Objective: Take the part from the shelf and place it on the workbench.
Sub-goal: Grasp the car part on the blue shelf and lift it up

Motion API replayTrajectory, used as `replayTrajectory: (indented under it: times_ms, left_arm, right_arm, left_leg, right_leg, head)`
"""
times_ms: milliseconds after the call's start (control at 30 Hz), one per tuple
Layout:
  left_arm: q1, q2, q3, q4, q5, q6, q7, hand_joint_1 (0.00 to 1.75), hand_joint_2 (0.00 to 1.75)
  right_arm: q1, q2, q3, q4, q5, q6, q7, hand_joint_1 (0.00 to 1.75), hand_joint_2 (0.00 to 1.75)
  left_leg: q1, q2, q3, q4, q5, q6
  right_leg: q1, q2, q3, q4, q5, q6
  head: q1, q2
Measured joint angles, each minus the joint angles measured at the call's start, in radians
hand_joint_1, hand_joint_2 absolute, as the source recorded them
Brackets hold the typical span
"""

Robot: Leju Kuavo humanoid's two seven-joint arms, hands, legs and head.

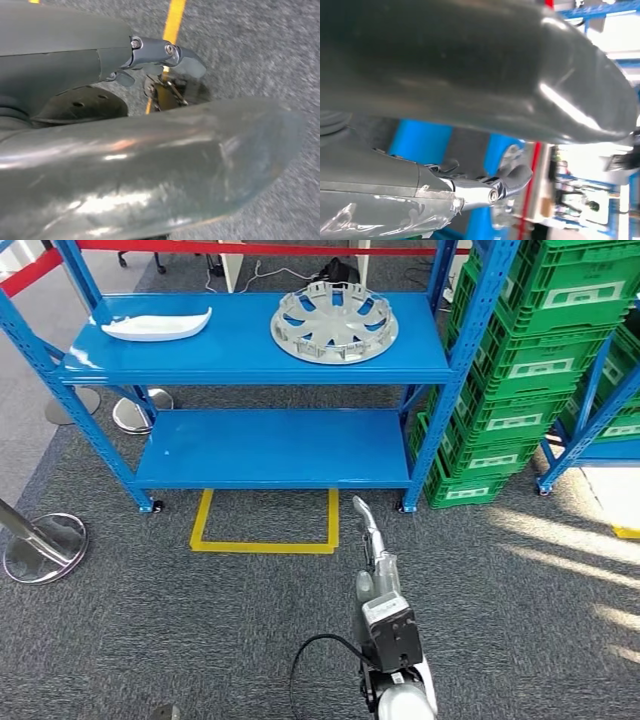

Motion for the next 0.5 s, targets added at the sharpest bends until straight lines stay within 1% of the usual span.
replayTrajectory:
  times_ms: [33,67,100,133,167,200,233,267,300,333,367,433,467,500]
  left_arm:
    - [0.0,0.0,0.0,0.0,-0.001,-0.012,-0.006,0.0,0.0]
    - [0.0,0.0,0.0,0.0,-0.003,-0.022,-0.013,0.0,0.0]
    - [0.001,0.0,0.0,0.0,-0.005,-0.03,-0.02,0.0,0.0]
    - [0.002,0.0,0.0,0.0,-0.006,-0.037,-0.028,0.0,0.0]
    - [0.002,0.0,0.0,0.0,-0.008,-0.043,-0.036,0.0,0.0]
    - [0.002,0.0,0.0,0.0,-0.01,-0.048,-0.043,0.0,0.0]
    - [0.002,0.0,0.0,0.0,-0.011,-0.051,-0.048,0.0,0.0]
    - [0.002,0.0,0.0,0.0,-0.013,-0.054,-0.054,0.0,0.0]
    - [0.002,0.001,0.0,0.0,-0.016,-0.057,-0.064,0.0,0.0]
    - [0.002,0.001,-0.001,0.0,-0.021,-0.062,-0.079,0.0,0.0]
    - [0.003,0.002,-0.002,0.0,-0.027,-0.069,-0.102,0.0,0.0]
    - [0.004,0.003,-0.007,0.0,-0.044,-0.085,-0.162,0.0,0.0]
    - [0.005,0.003,-0.011,0.0,-0.052,-0.093,-0.192,0.0,0.0]
    - [0.004,0.004,-0.016,0.0,-0.058,-0.103,-0.218,0.0,0.0]
  right_arm:
    - [0.002,0.0,0.0,-0.002,0.003,-0.01,-0.023,0.0,0.0]
    - [0.005,0.0,-0.001,-0.004,0.005,-0.021,-0.043,0.0,0.0]
    - [0.008,0.0,-0.002,-0.006,0.006,-0.031,-0.057,0.0,0.0]
    - [0.012,-0.001,-0.003,-0.008,0.007,-0.037,-0.065,0.0,0.0]
    - [0.015,-0.001,-0.004,-0.009,0.009,-0.039,-0.068,0.0,0.0]
    - [0.016,-0.001,-0.004,-0.01,0.012,-0.04,-0.07,0.0,0.0]
    - [0.017,-0.001,-0.005,-0.012,0.014,-0.04,-0.071,0.0,0.0]
    - [0.017,-0.002,-0.005,-0.013,0.016,-0.041,-0.073,0.0,0.0]
    - [0.017,-0.002,-0.005,-0.016,0.019,-0.041,-0.075,0.0,0.0]
    - [0.018,-0.002,-0.004,-0.018,0.021,-0.042,-0.077,0.0,0.0]
    - [0.019,-0.002,-0.004,-0.019,0.022,-0.044,-0.079,0.0,0.0]
    - [0.022,-0.002,-0.004,-0.023,0.025,-0.046,-0.085,0.0,0.0]
    - [0.023,-0.003,-0.005,-0.025,0.026,-0.048,-0.088,0.0,0.0]
    - [0.023,-0.003,-0.005,-0.026,0.027,-0.048,-0.092,0.0,0.0]
  left_leg:
    - [0.001,0.0,0.001,-0.001,0.0,0.004]
    - [0.0,0.0,0.001,0.0,0.0,0.006]
    - [0.0,0.0,0.001,0.0,-0.001,0.008]
    - [-0.001,0.0,0.001,0.0,-0.001,0.009]
    - [-0.001,0.0,0.003,0.0,-0.002,0.008]
    - [-0.001,-0.001,0.005,0.001,-0.003,0.007]
    - [0.0,-0.003,0.008,0.001,-0.005,0.005]
    - [0.0,-0.004,0.01,0.002,-0.008,0.001]
    - [-0.002,-0.006,0.011,0.005,-0.011,-0.004]
    - [-0.003,-0.007,0.01,0.007,-0.011,-0.01]
    - [-0.005,-0.008,0.009,0.007,-0.011,-0.015]
    - [-0.004,-0.008,0.008,0.006,-0.01,-0.024]
    - [-0.003,-0.007,0.006,0.012,-0.017,-0.029]
    - [-0.003,-0.006,-0.004,0.033,-0.034,-0.033]
  right_leg:
    - [0.0,0.0,-0.024,0.052,-0.03,0.004]
    - [-0.001,0.0,-0.057,0.122,-0.064,0.007]
    - [-0.001,0.0,-0.091,0.191,-0.091,0.008]
    - [-0.001,0.0,-0.114,0.238,-0.103,0.009]
    - [-0.001,0.0,-0.121,0.247,-0.095,0.009]
    - [-0.001,0.0,-0.106,0.215,-0.069,0.009]
    - [-0.002,0.0,-0.074,0.149,-0.031,0.008]
    - [-0.003,0.001,-0.038,0.077,-0.003,0.008]
    - [-0.004,0.003,-0.008,0.019,0.018,0.005]
    - [-0.004,0.005,0.009,-0.016,0.026,0.001]
    - [-0.003,0.007,0.013,-0.025,0.024,-0.004]
    - [-0.002,0.009,0.011,-0.026,0.028,-0.019]
    - [-0.002,0.009,0.011,-0.027,0.029,-0.025]
    - [-0.004,0.008,0.011,-0.029,0.03,-0.032]
  head:
    - [0.003,0.0]
    - [0.006,0.0]
    - [0.008,0.0]
    - [0.008,0.0]
    - [0.009,0.0]
    - [0.009,0.0]
    - [0.01,0.0]
    - [0.01,0.0]
    - [0.011,0.0]
    - [0.011,0.0]
    - [0.01,0.0]
    - [0.008,0.0]
    - [0.007,0.0]
    - [0.005,0.0]
